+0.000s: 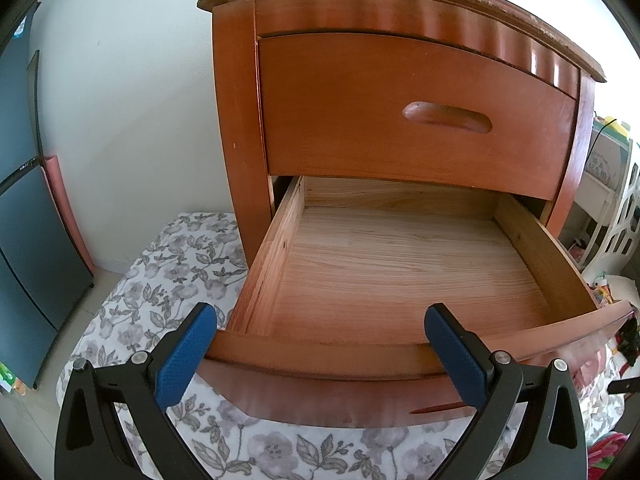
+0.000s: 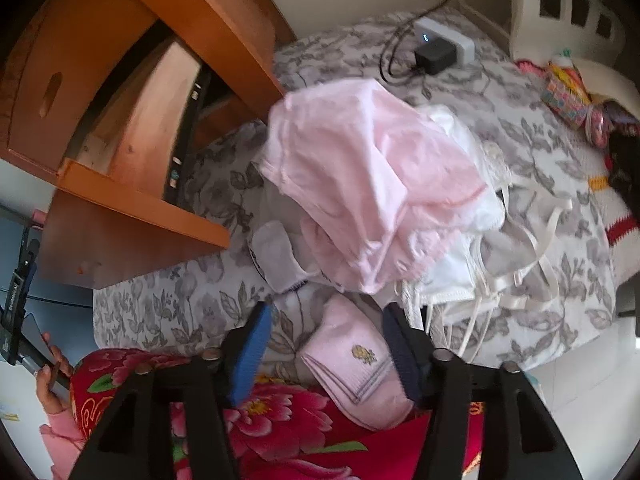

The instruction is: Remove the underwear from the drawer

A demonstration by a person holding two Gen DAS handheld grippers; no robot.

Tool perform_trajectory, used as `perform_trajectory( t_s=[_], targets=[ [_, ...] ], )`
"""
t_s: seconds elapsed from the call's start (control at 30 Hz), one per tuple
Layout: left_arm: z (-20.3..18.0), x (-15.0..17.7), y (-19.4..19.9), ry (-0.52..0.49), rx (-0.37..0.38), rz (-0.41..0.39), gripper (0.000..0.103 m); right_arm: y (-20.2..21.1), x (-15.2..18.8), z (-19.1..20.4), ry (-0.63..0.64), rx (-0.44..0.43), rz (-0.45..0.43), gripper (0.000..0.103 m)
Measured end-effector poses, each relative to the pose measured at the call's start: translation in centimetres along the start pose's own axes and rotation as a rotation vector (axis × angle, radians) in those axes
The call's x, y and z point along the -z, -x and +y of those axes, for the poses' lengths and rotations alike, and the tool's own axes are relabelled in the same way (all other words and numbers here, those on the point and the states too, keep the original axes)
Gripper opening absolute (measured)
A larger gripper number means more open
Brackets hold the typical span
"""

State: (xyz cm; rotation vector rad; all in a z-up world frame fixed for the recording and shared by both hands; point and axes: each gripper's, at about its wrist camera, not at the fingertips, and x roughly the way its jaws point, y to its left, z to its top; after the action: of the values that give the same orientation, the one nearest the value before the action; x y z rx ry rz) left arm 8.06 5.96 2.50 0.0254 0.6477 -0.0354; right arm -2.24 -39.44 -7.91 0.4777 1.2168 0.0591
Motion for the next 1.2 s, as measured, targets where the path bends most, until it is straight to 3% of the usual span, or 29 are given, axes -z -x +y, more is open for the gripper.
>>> perform_trajectory(
  t_s=[0.27,0.5,0.7,0.83,1.03,1.2],
  targets=[
    [-0.1,-0.1,0.0,-0.005,-0.006,0.005,0.103,3.4,0.0,4.8,0.078,-0.007,-0.174,0.103],
    [0.0,-0.3,0.2,0.014,-0.004,0.032,0.103,6.5,0.5,9.1,0.169,0.025,-0.317,0.103],
    [0.0,0.3,1.5,0.047,0.039,0.055,0.103,7.8,0.6,12.4,0.205,0.026,-0.417,0.103],
    [-0.9,0.8,2.3,0.028,0.016,0.060,0.103,7.8,1.3,15.0,0.242,0.034,-0.485,0.103],
    [-1.2,1.5,4.0,0.044,0.004,0.026,0.103,6.8,2.1,17.0,0.282,0.075,-0.510,0.103],
    [-1.3,2.6,4.0,0.057,0.005,0.070,0.103,6.2,2.9,17.3,0.287,0.102,-0.525,0.103]
  ],
)
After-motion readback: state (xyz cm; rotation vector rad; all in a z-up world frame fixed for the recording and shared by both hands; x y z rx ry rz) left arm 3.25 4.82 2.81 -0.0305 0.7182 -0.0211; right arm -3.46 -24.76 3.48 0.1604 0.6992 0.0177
